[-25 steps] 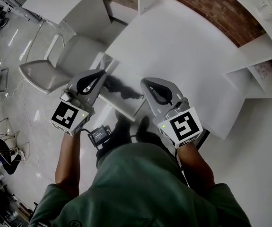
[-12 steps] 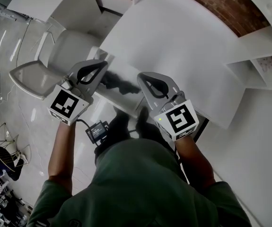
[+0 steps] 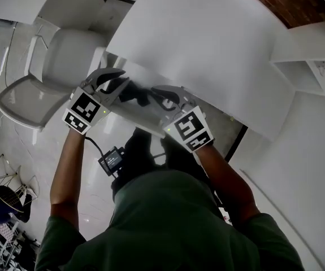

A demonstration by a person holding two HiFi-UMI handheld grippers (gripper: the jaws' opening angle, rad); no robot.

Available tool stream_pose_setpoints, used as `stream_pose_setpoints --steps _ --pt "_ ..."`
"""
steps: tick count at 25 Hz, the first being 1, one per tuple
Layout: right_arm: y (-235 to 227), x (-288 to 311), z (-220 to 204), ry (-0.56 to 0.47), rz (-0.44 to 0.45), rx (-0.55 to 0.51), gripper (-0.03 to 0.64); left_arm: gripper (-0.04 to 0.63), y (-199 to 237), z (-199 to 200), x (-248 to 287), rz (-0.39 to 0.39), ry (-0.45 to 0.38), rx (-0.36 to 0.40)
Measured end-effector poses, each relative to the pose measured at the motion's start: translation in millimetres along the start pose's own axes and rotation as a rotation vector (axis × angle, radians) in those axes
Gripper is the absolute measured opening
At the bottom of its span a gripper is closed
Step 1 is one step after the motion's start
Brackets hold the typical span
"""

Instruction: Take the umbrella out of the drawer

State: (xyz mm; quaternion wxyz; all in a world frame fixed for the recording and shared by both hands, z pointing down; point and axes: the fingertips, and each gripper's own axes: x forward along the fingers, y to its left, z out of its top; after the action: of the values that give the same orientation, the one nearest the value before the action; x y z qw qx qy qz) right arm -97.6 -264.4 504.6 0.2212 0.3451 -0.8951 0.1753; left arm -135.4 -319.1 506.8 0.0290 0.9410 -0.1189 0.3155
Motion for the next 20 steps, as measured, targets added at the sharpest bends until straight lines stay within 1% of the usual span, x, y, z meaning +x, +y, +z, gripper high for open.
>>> stream_pose_setpoints --steps 4,7,11,13,16,18,20 --pt "-6.6 44.6 -50.9 0.096 0.036 0.024 0.075 0.128 -3.1 -55.9 42.1 -0.126 0.107 0.033" --pt "-11.5 76.1 -93.3 0.173 0.052 0.027 0.114 0.178 -9.4 -103.2 71.9 -0.212 0.198 0.058" --pt "-14.4 113.5 -149.8 0.284 0.078 0.024 0.163 0.217 -22.6 -169.2 106.9 -0.309 0.33 0.068" --pt "-15.9 130.1 -176.7 0.339 0.087 0.02 0.186 0.268 -30.2 -194.8 120.8 -0.355 0.381 0.073" --pt "-18.3 154.2 -213.3 0.419 0.098 0.002 0.22 0.332 -38.9 -226.9 136.4 -0.416 0.446 0.08" --pt "-20.8 168.2 -236.6 0.474 0.106 -0.015 0.243 0.35 -42.2 -245.3 145.7 -0.444 0.489 0.099" --pt "-23.3 180.1 -258.1 0.523 0.118 -0.029 0.259 0.353 -42.8 -263.3 156.1 -0.454 0.531 0.143"
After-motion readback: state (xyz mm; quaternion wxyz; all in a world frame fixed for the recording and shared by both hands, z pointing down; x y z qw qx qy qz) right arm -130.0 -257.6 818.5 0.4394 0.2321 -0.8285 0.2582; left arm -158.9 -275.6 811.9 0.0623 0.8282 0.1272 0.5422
